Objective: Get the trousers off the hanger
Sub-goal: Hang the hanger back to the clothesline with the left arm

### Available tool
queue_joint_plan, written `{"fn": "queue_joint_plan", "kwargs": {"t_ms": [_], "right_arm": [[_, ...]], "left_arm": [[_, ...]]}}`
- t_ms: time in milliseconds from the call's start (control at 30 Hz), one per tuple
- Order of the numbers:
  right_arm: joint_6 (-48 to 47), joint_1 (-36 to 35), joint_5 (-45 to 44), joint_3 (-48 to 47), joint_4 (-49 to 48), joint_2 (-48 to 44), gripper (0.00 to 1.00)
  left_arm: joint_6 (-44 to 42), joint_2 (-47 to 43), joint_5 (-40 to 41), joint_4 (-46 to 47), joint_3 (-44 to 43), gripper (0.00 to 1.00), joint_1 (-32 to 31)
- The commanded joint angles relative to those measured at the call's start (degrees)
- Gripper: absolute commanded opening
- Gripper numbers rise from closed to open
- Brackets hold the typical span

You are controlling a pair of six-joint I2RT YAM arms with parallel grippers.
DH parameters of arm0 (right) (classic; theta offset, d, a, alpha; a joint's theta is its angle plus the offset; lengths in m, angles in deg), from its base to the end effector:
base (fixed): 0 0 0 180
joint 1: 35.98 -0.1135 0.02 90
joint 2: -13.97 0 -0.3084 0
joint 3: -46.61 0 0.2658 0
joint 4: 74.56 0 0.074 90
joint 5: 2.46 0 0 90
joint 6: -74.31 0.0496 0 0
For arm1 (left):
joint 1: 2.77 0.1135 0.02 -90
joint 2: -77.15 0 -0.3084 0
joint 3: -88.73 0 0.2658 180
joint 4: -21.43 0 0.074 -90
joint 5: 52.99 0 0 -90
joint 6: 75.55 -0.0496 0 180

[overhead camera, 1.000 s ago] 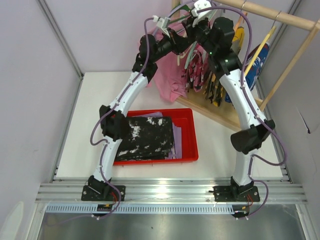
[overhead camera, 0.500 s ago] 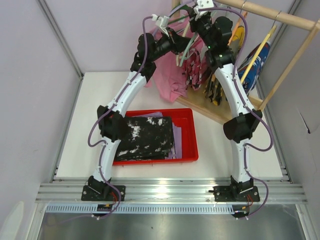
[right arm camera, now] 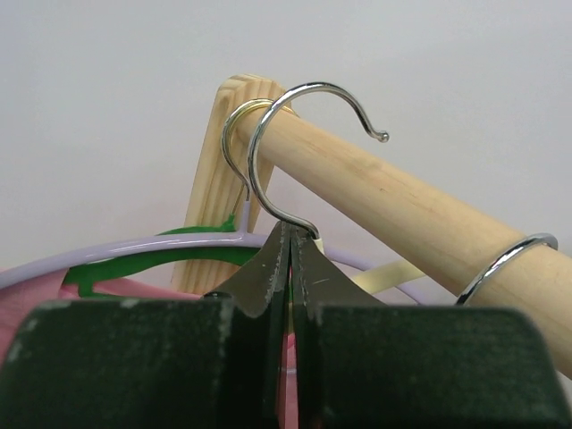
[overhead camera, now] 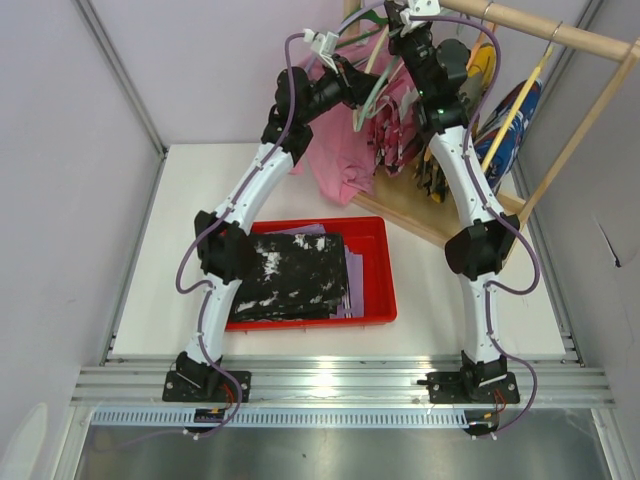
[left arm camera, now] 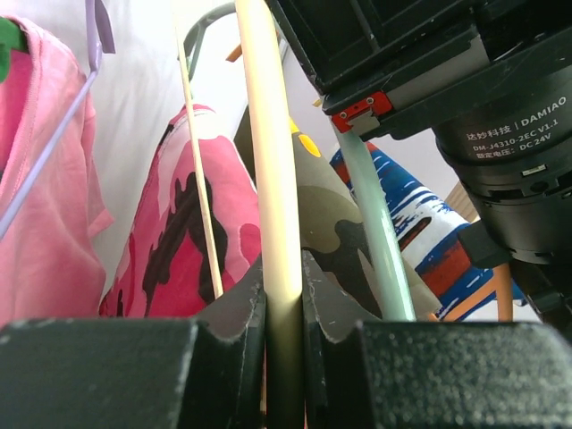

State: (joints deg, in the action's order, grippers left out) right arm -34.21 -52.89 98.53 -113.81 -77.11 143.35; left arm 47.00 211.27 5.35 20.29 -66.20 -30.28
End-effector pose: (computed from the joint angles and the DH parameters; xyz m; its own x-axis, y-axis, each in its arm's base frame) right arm 0.5193 0.1677 0.5568 0.6409 -0.1311 -0.7564 -0.2467 0.8979 -0.3646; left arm 0.5136 -0.2968 0.4684 -0.1957 -0.4144 -0.8888 0.8615 0.3603 -0.3577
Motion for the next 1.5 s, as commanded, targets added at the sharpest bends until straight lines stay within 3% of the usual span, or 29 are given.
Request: {"fn": "queue_joint_plan", "kwargs": {"t_ms": [0, 167, 233, 267, 367, 733, 833, 933, 1033, 1467], "right_arm": [[1.55, 3.28, -3.51, -3.27, -7.16, 0.78, 0.01], [3.49, 4.51, -4.57, -3.98, -8.84, 1.05, 0.01], [3.93, 5.04, -4.48, -3.98, -8.66, 1.05, 0.01], [3.93, 5.22, -4.39, -4.06, -8.40, 1.13, 0.01], [4.28, 5.48, -3.95, -3.89, -7.87, 1.14, 0.01], [5.43, 5.48, 1.67, 0.67, -0.67, -2.37, 0.01], [3.68, 4.78, 1.32, 2.26, 1.97, -3.96, 0.01], [1.83, 3.81, 0.45, 3.49, 3.20, -5.45, 0.01], [1.65, 3.55, -0.43, 4.20, 4.25, -6.33, 0.01], [2.79, -0.67, 2.46, 4.20, 18.81, -14.76, 0.08]], "left_arm": [[0.05, -2.99, 1.15, 4.45, -3.31, 0.17, 0.17], [-0.04, -2.73, 3.09, 3.83, -3.05, 0.44, 0.17], [-0.04, -2.90, 2.92, 3.22, -2.78, 0.49, 0.17], [-0.12, -3.25, 2.83, 2.96, -2.44, 0.58, 0.17], [-0.21, -4.39, 2.66, 2.77, -0.07, 0.66, 0.17], [-3.37, -14.84, 4.85, 1.11, 11.80, 0.71, -0.62], [-6.62, -15.56, 5.55, -4.06, 10.05, 0.63, -1.41], [-8.47, -16.61, 9.50, -9.08, 8.99, 0.46, -1.94], [-10.40, -17.67, 13.46, -11.46, 9.35, 0.44, -2.37], [-21.65, -23.82, 11.09, -18.23, 14.87, 0.63, -3.96]]}}
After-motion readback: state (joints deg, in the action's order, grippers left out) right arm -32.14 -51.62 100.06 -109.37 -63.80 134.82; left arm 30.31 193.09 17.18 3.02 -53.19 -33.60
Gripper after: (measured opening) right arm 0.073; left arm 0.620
